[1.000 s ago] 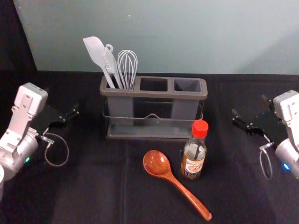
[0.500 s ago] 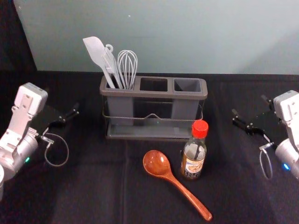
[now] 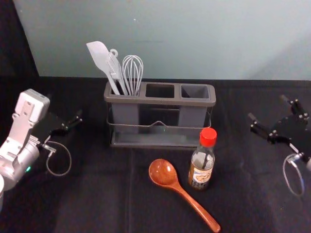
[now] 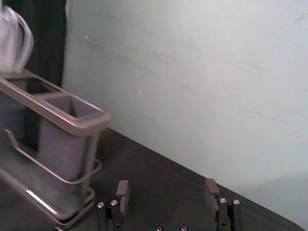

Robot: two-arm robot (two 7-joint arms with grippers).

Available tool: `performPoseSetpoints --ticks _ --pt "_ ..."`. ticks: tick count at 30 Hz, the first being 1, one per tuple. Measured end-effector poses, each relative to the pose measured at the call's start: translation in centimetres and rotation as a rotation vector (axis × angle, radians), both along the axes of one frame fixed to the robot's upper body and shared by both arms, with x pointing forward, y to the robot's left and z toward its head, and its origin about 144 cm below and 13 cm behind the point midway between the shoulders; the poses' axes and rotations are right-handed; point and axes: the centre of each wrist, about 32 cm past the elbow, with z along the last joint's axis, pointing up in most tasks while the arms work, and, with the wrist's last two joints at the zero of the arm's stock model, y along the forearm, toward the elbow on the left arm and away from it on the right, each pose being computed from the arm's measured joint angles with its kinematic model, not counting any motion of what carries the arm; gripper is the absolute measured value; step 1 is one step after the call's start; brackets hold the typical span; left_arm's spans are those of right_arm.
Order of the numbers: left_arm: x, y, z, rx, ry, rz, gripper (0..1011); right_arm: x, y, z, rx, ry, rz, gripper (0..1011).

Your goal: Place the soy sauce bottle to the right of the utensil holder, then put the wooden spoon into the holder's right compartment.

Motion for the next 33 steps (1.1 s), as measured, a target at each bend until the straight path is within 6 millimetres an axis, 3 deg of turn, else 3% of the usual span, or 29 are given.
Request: performPoseSetpoints --ticks 16,26,33 --pt "0.0 0.0 0.0 0.000 0.000 0.000 1005 -5.8 -3.0 2.3 0.183 0.084 0.264 1002" --pt "0.0 0.0 0.0 0.000 0.000 0.000 1005 -6.2 -2.4 2.1 0.180 0.199 0.479 1003" --pt "0.0 0.0 0.0 0.000 0.000 0.000 1005 -5.6 -1.2 1.4 0.171 0.242 0.521 1003"
